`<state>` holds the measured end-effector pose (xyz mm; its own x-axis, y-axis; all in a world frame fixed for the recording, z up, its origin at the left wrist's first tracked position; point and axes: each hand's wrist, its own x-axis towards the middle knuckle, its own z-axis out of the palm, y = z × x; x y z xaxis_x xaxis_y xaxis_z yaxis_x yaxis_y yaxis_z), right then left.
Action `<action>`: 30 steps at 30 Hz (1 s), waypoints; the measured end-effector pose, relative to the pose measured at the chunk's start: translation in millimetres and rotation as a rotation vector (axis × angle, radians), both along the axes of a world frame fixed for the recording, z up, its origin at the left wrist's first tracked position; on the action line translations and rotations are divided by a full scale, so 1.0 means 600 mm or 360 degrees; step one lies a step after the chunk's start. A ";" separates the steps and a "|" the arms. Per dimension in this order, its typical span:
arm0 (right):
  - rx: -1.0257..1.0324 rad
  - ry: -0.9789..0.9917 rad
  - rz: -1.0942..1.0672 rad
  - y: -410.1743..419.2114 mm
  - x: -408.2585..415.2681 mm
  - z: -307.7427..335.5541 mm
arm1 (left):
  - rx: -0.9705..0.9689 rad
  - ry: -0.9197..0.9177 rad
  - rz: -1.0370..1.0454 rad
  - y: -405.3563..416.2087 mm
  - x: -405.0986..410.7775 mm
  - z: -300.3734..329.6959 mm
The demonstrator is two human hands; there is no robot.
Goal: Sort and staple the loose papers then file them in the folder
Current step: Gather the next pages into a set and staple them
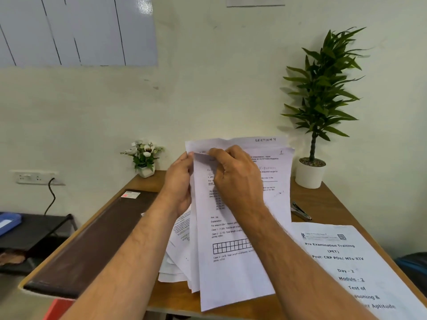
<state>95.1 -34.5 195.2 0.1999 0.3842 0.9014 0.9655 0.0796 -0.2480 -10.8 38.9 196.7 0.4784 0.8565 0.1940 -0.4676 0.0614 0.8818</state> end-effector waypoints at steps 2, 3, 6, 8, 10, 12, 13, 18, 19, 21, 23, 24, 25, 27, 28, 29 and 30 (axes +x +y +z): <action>-0.0066 0.0054 0.0013 0.001 -0.001 -0.010 | -0.0042 0.0016 -0.0049 -0.008 -0.001 -0.018; -0.0099 0.0067 0.0019 0.000 -0.001 -0.014 | -0.0057 0.0034 -0.0047 -0.012 -0.002 -0.025; -0.0218 0.0104 0.0027 -0.001 -0.001 -0.029 | -0.0043 0.0082 0.0010 -0.016 -0.002 -0.050; -0.0288 0.0134 0.0022 -0.001 -0.002 -0.040 | -0.0023 0.0112 0.0063 -0.018 0.000 -0.065; -0.0367 0.0157 -0.0005 -0.001 -0.002 -0.049 | -0.0030 0.0157 0.0120 -0.021 0.004 -0.079; -0.0470 0.0186 -0.0040 -0.001 0.000 -0.058 | -0.0048 0.0192 0.0102 -0.026 0.008 -0.094; -0.0522 0.0195 -0.0047 -0.002 0.001 -0.062 | -0.0037 0.0213 0.0085 -0.031 0.009 -0.099; -0.0760 0.0191 -0.0048 -0.002 0.004 -0.080 | 0.0277 0.0369 0.0141 -0.036 0.019 -0.125; -0.0790 0.0214 -0.0055 -0.003 0.007 -0.081 | 0.0282 0.0389 0.0126 -0.036 0.021 -0.129; -0.0837 0.0292 -0.0054 -0.006 0.014 -0.084 | 0.0298 0.0439 0.0111 -0.035 0.024 -0.139; -0.0891 0.0341 -0.0045 -0.010 0.016 -0.088 | 0.0306 0.0474 0.0130 -0.038 0.025 -0.147; -0.0917 0.0363 -0.0041 -0.012 0.016 -0.093 | 0.0300 0.0481 0.0144 -0.039 0.025 -0.153; -0.0934 0.0393 -0.0034 -0.014 0.016 -0.097 | 0.0288 0.0488 0.0158 -0.040 0.026 -0.160; -0.0983 0.0451 -0.0017 -0.017 0.016 -0.104 | 0.0240 0.0499 0.0169 -0.039 0.025 -0.175; -0.1014 0.0459 -0.0013 -0.018 0.015 -0.107 | 0.0216 0.0510 0.0173 -0.040 0.024 -0.180; -0.1046 0.0464 -0.0012 -0.018 0.015 -0.112 | 0.0198 0.0526 0.0176 -0.041 0.025 -0.184; -0.1063 0.0481 -0.0012 -0.018 0.015 -0.116 | 0.0192 0.0543 0.0180 -0.041 0.027 -0.189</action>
<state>104.2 -45.3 125.4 0.4074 0.8301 0.3808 0.8472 -0.1879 -0.4969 5.5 14.2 83.6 0.4365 0.8884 0.1425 -0.1433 -0.0877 0.9858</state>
